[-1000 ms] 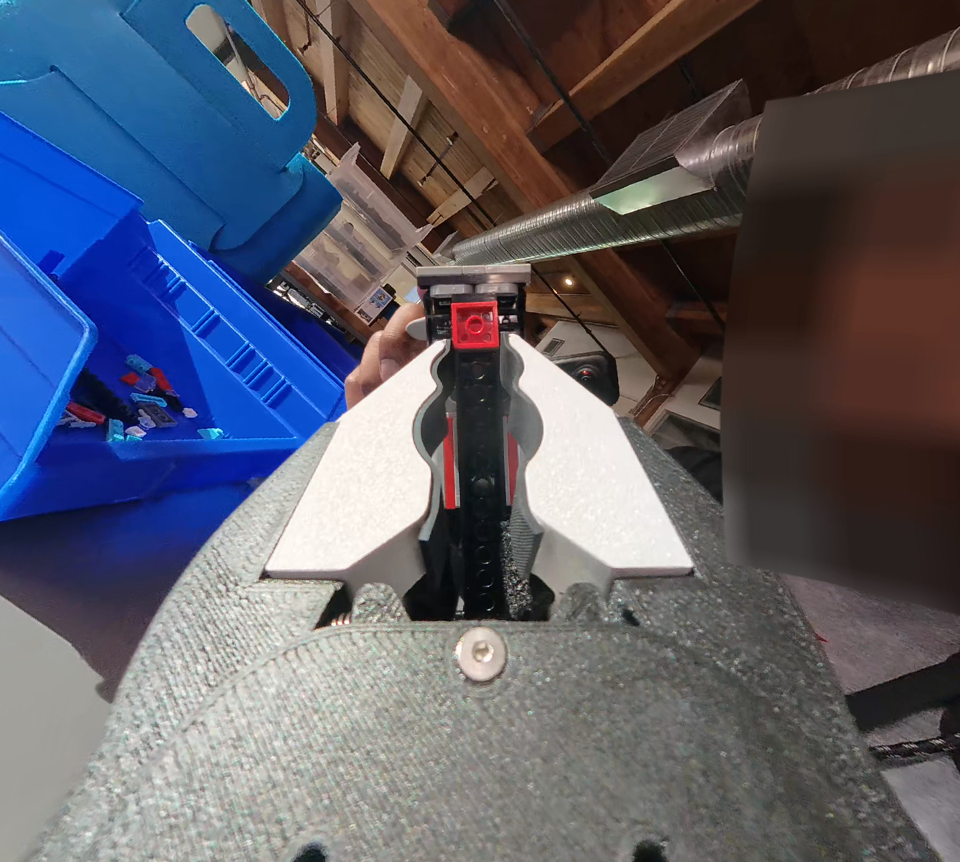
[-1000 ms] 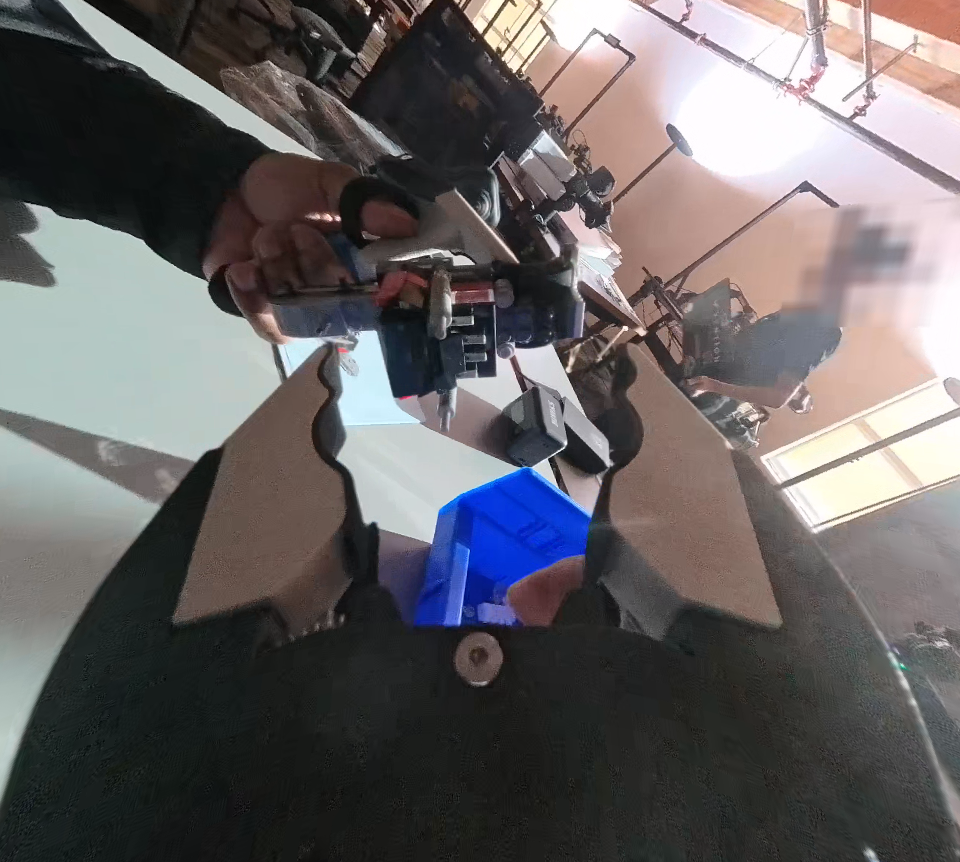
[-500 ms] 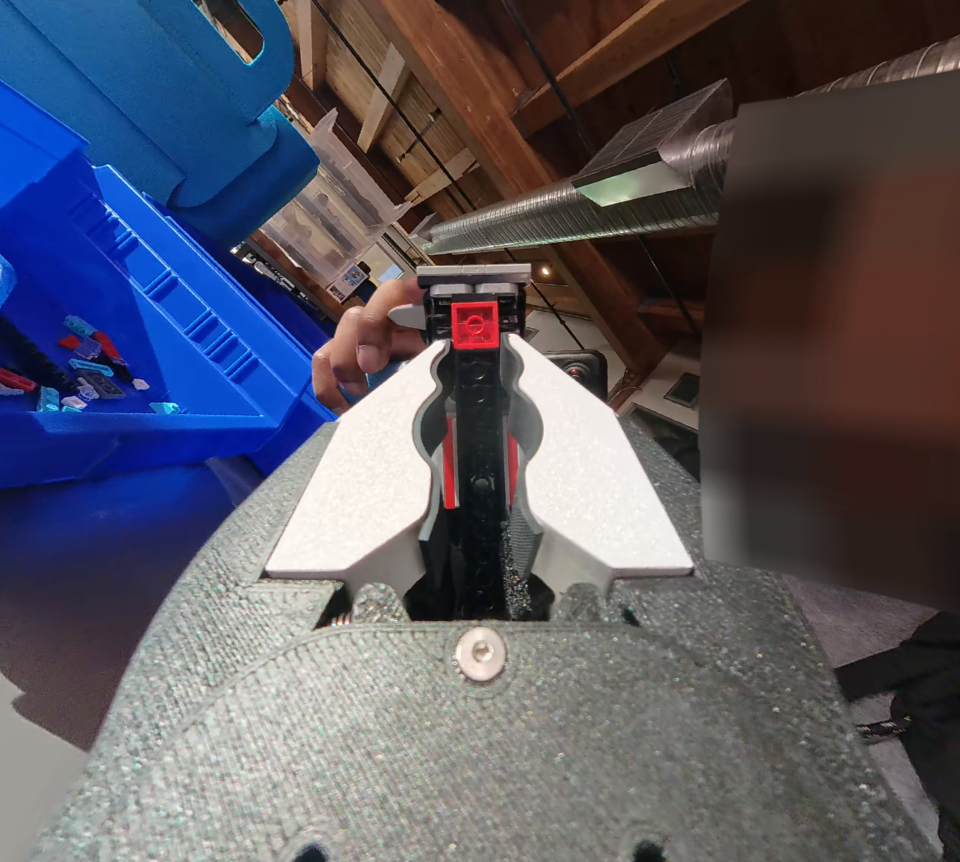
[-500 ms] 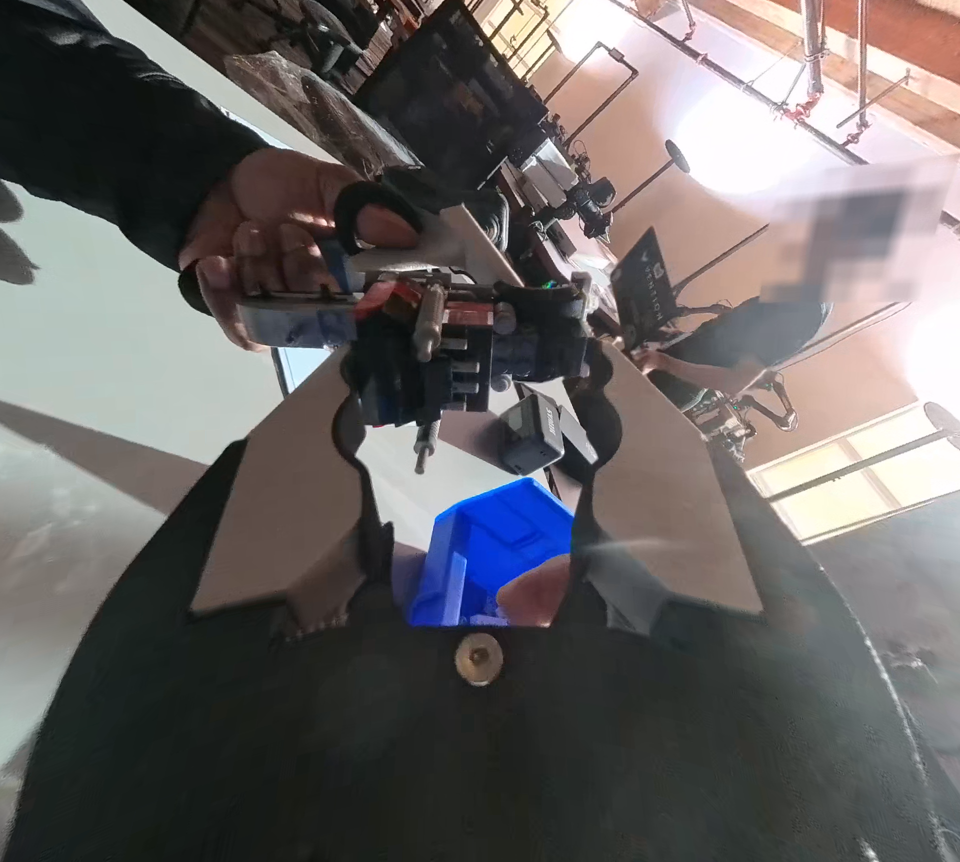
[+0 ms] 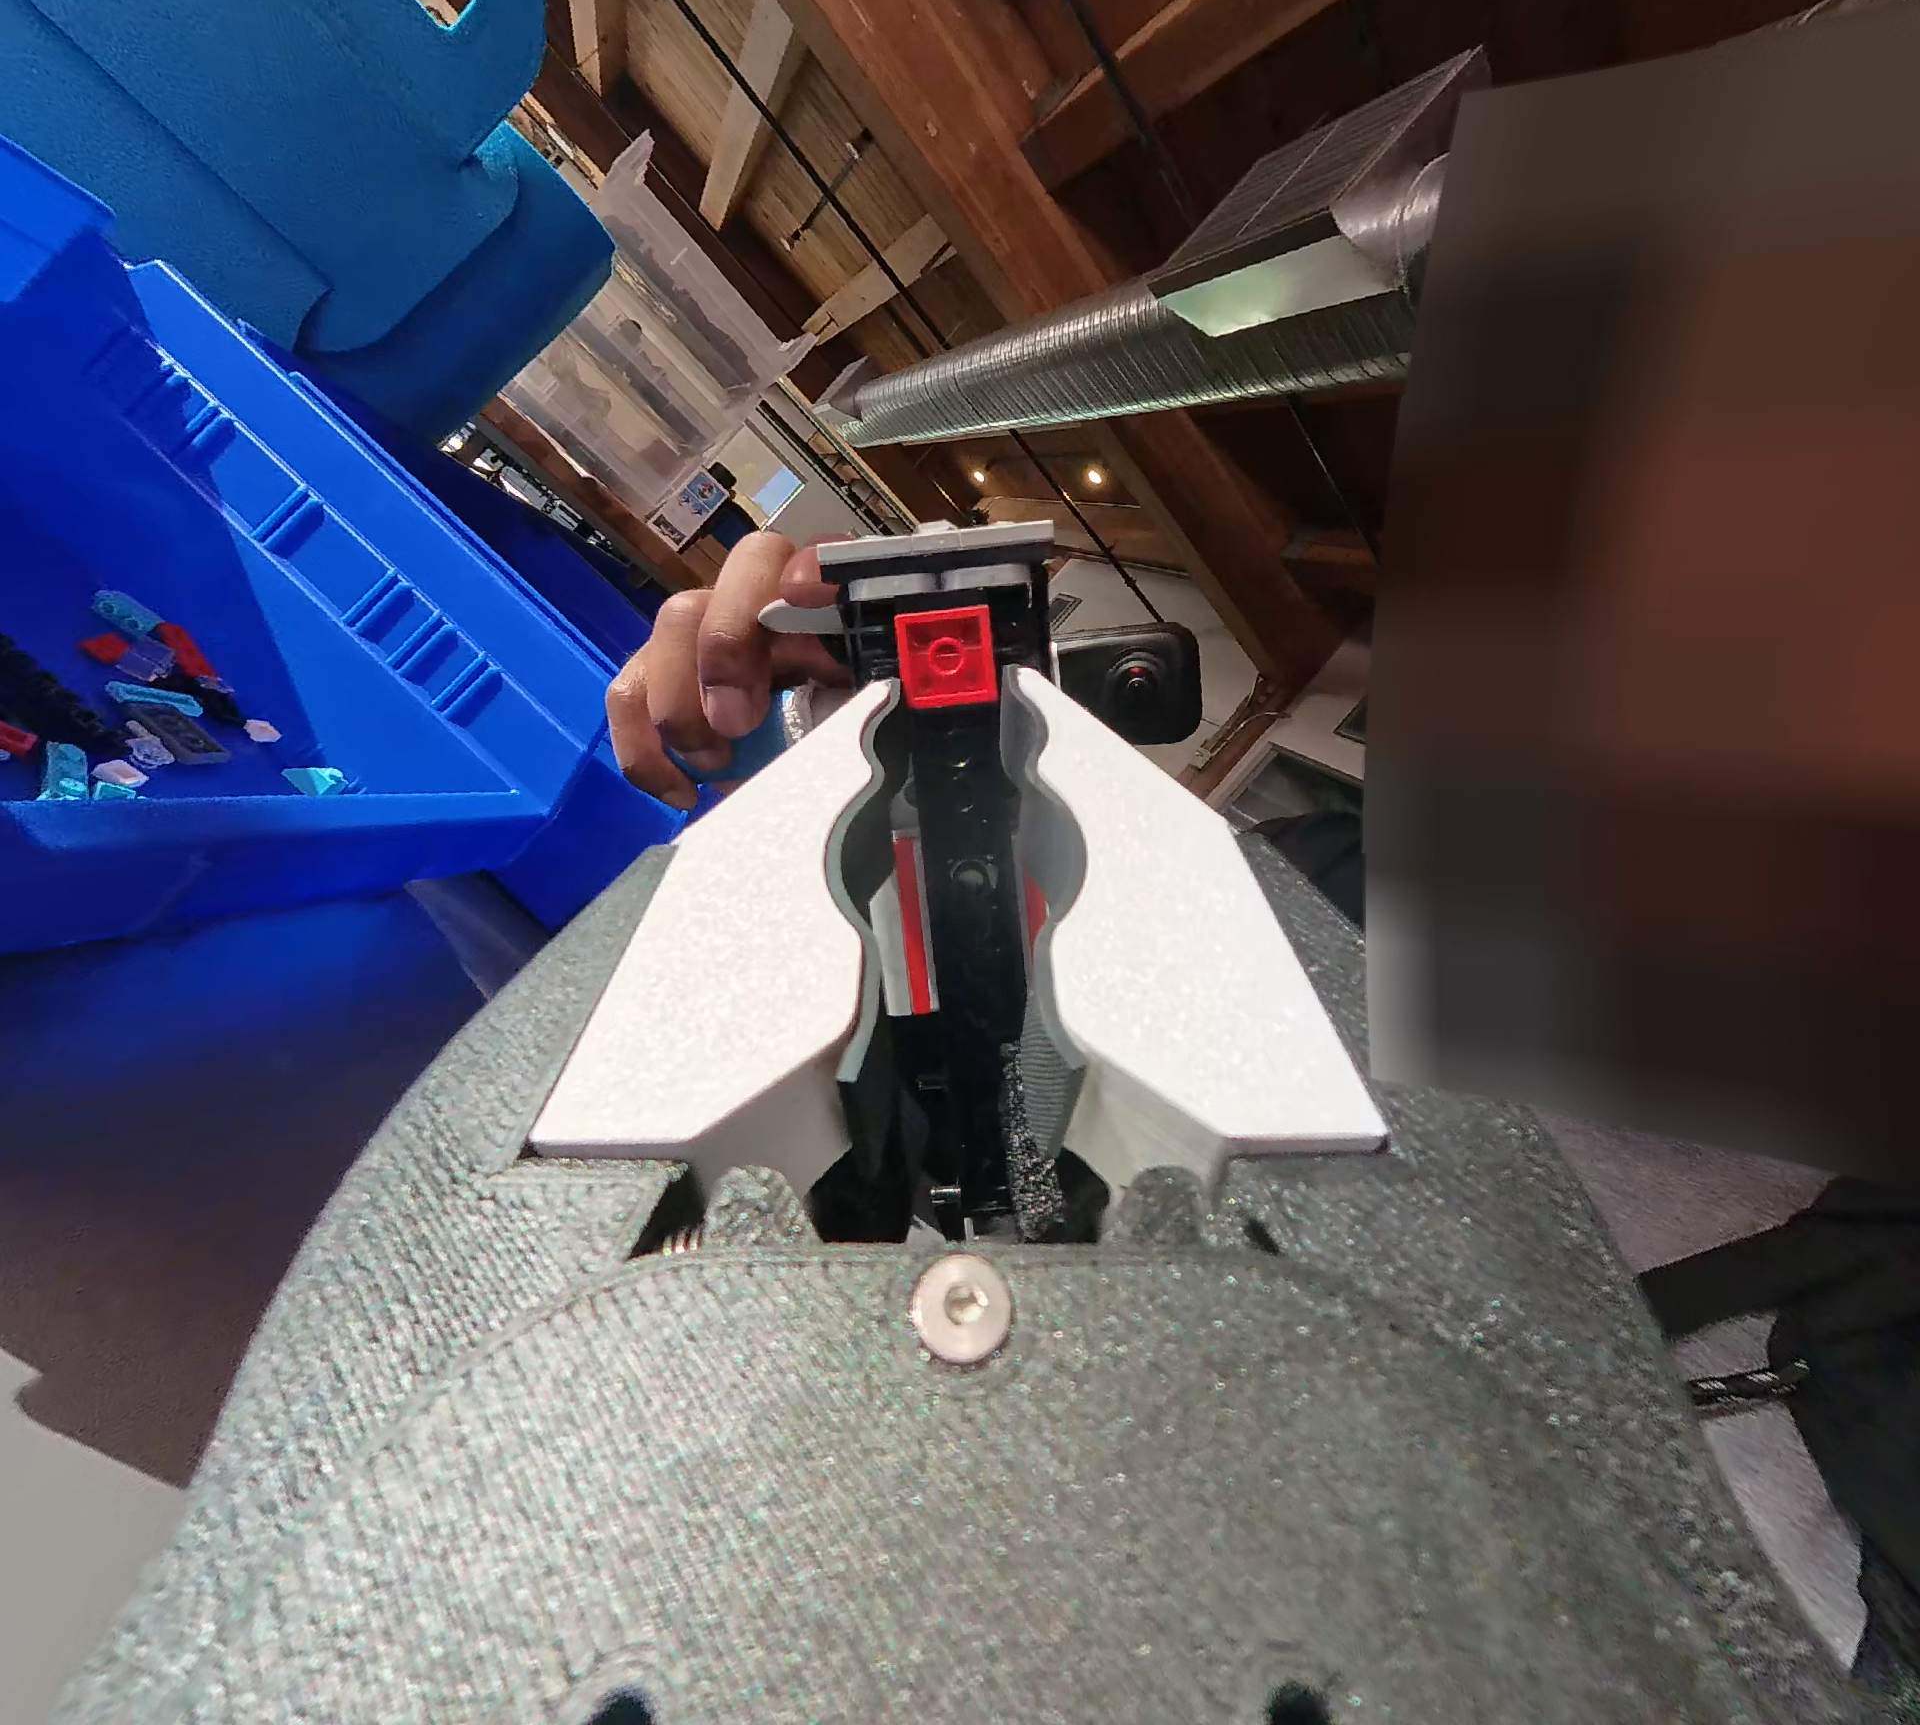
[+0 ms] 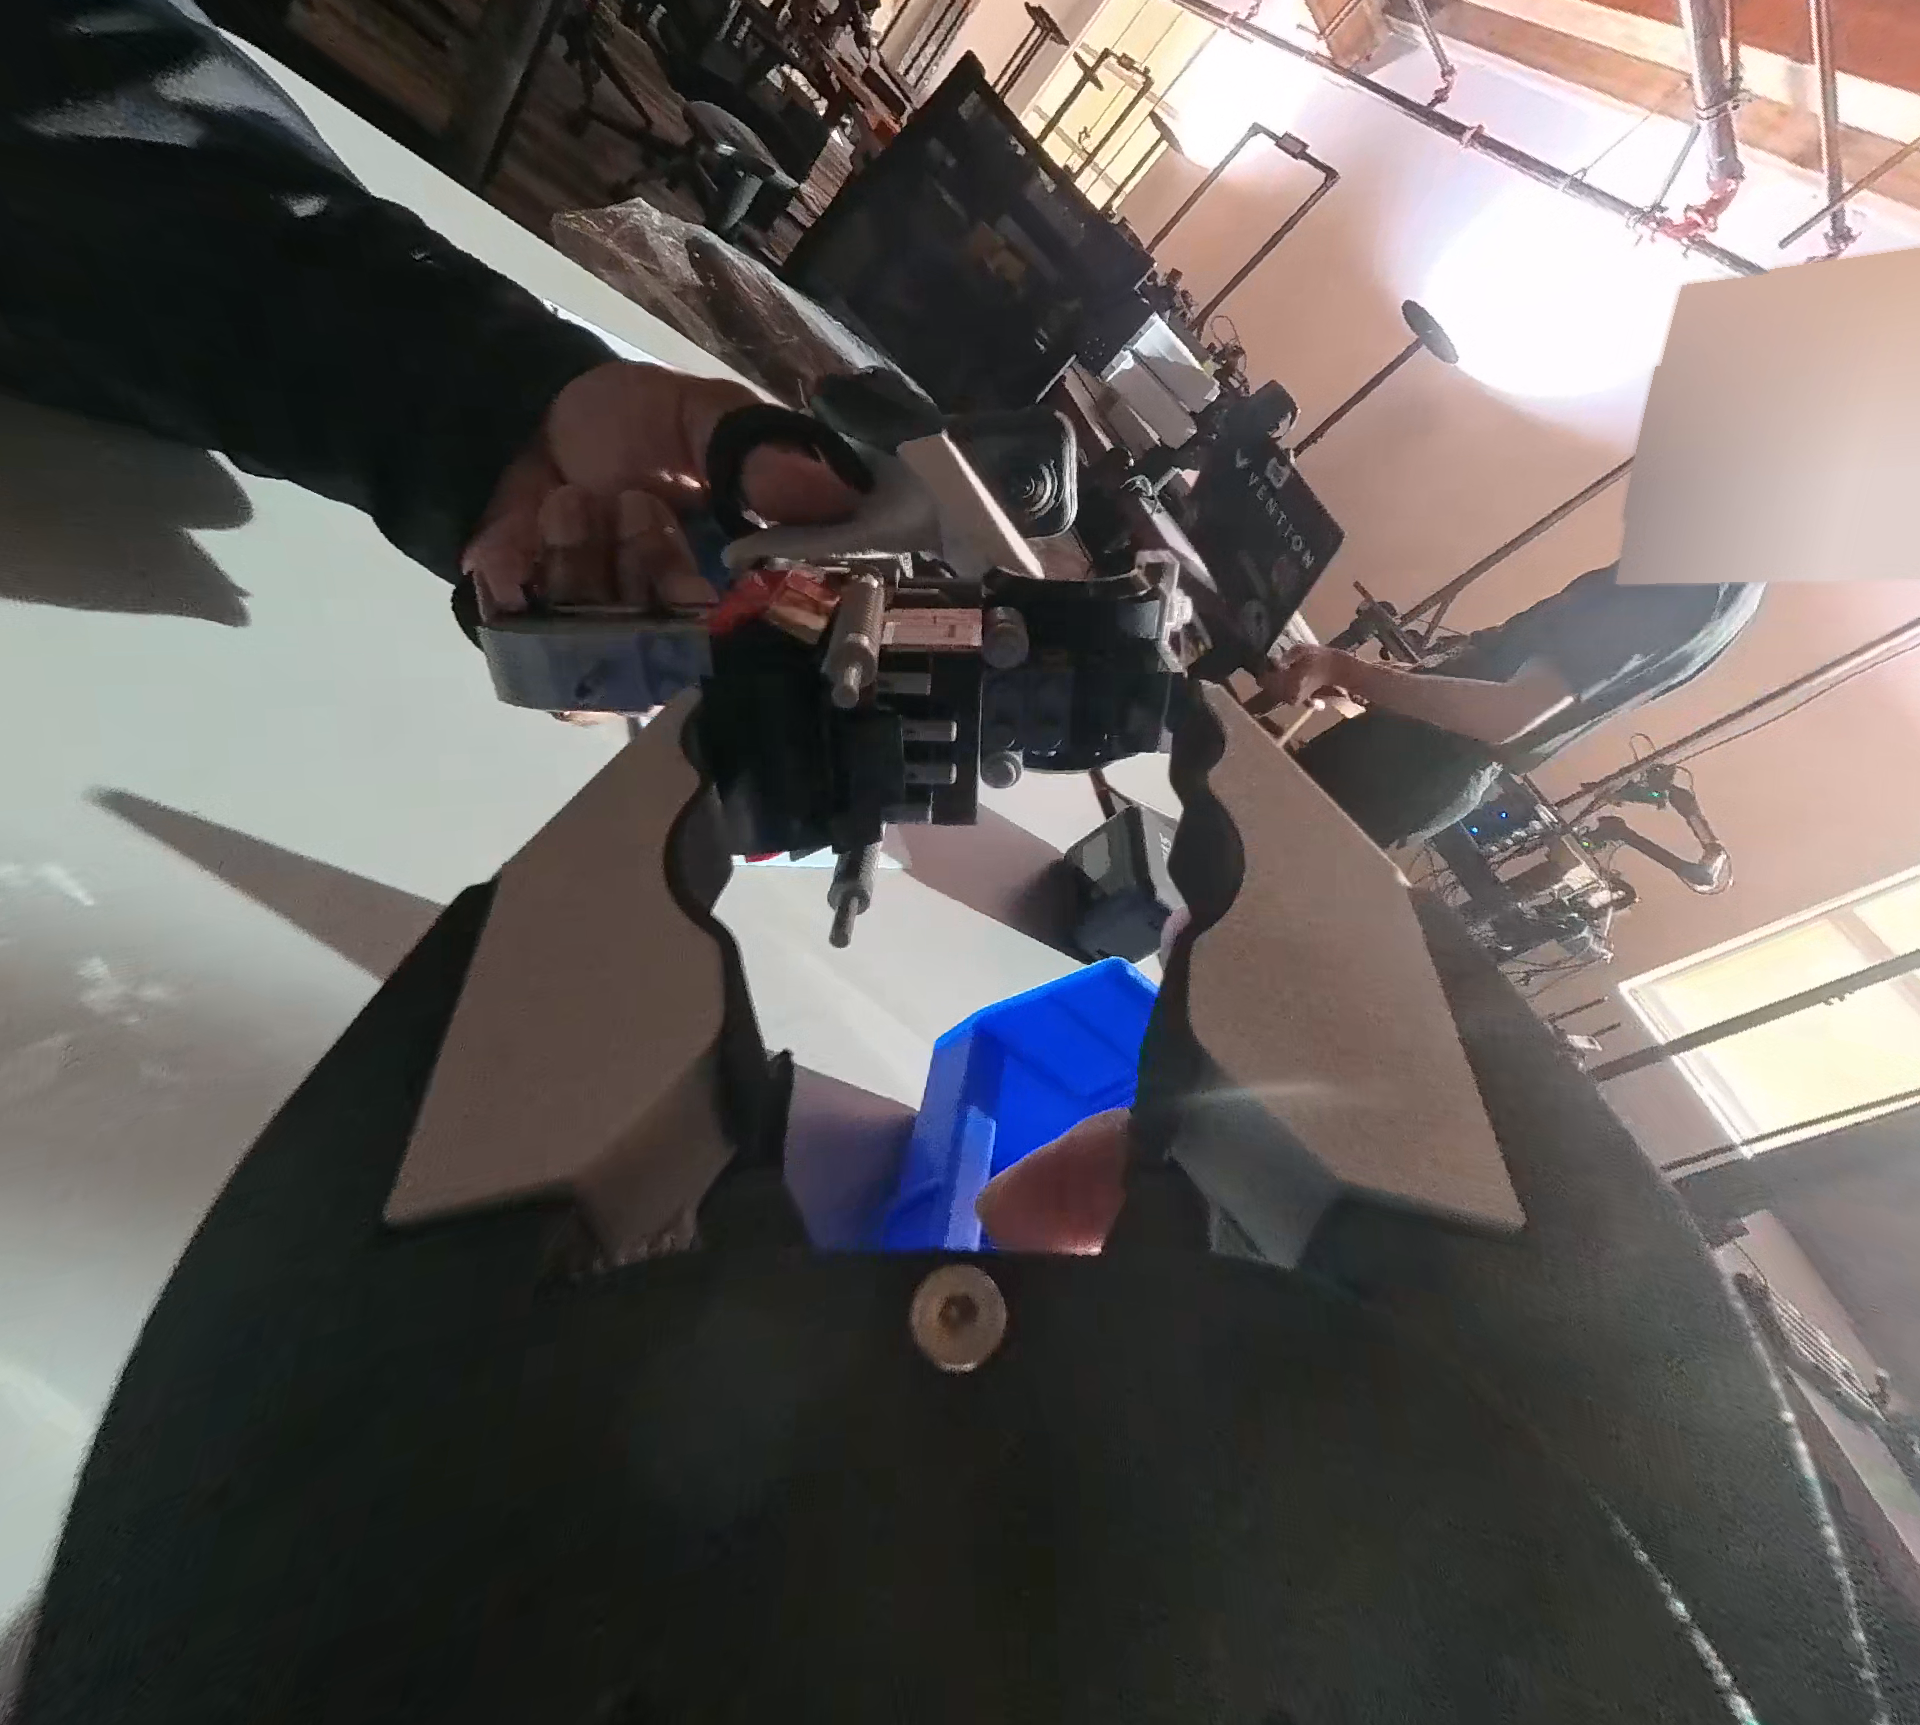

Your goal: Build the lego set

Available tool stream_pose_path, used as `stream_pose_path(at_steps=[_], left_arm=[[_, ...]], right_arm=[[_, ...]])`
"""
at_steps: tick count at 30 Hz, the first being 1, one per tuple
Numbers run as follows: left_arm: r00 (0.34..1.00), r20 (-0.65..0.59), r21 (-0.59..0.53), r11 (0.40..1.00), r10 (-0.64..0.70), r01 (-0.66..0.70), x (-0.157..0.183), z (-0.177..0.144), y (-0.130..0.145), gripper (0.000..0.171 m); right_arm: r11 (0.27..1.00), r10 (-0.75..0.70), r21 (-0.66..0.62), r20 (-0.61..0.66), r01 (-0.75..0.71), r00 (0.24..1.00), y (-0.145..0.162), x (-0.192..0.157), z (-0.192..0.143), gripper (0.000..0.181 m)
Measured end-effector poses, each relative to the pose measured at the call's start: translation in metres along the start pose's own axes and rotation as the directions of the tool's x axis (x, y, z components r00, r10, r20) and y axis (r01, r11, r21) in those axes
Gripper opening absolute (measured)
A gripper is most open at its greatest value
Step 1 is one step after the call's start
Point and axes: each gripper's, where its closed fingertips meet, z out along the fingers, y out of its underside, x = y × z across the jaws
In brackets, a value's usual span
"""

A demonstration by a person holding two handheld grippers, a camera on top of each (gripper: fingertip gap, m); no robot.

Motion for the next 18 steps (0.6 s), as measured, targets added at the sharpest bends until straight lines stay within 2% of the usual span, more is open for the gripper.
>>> stream_pose_path(at_steps=[11, 16, 18], left_arm=[[1.000, 0.002, -0.003, 1.000, 0.005, -0.005, -0.0002, 0.0002, 0.0011, 0.017], [1.000, 0.015, -0.029, 0.999, 0.020, -0.020, -0.0013, 0.0026, 0.0050, 0.017], [1.000, -0.013, -0.045, 0.999, 0.010, -0.011, 0.0051, 0.0061, 0.0086, 0.017]], right_arm=[[1.000, 0.000, 0.005, 0.006, 0.000, 1.000, -0.0010, -0.0014, -0.0010, 0.087], [0.998, -0.033, -0.058, 0.032, 0.035, 0.999, 0.0041, -0.0036, -0.0056, 0.088], [0.999, -0.026, -0.041, 0.039, 0.028, 0.999, -0.0033, -0.0034, -0.0090, 0.098]])
